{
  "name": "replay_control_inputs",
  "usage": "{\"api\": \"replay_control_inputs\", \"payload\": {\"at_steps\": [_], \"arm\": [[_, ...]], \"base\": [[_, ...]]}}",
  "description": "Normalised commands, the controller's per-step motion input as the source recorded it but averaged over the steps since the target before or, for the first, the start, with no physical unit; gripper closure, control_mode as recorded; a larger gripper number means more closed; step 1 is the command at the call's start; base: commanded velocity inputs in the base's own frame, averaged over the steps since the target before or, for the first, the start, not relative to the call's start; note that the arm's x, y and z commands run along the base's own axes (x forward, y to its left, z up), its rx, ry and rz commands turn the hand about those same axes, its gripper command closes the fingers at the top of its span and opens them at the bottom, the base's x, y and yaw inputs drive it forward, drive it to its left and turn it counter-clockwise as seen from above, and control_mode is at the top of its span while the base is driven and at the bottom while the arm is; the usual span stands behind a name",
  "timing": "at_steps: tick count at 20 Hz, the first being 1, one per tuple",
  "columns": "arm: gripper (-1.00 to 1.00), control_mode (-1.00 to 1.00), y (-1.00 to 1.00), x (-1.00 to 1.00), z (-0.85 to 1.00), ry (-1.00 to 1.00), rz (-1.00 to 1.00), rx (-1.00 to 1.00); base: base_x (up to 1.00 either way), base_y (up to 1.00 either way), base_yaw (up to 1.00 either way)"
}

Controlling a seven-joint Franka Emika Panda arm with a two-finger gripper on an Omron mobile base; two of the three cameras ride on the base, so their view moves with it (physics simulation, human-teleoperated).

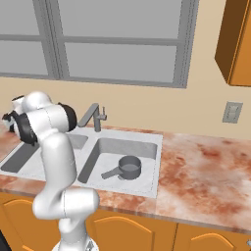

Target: Move any existing items from the left basin to the right basin for drying. Then move the glass cup from the counter to the left basin of the sink for washing.

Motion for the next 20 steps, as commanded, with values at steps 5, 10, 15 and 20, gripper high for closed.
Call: {"api": "replay_control_inputs", "payload": {"at_steps": [5, 10, 15, 20], "arm": [[-1.0, -1.0, 0.0, -0.19, 0.55, 0.0, 0.0, 0.0], [-1.0, -1.0, 0.0, -0.36, 0.44, 0.0, 0.0, 0.0], [-1.0, -1.0, 0.0, -0.42, 0.27, 0.01, 0.0, 0.0], [-1.0, -1.0, 0.0, -0.41, 0.15, 0.01, -0.02, 0.0]], "base": [[0.0, 0.0, 0.0], [0.0, 0.0, 0.0], [0.0, 0.0, 0.0], [0.0, 0.0, 0.0]]}}
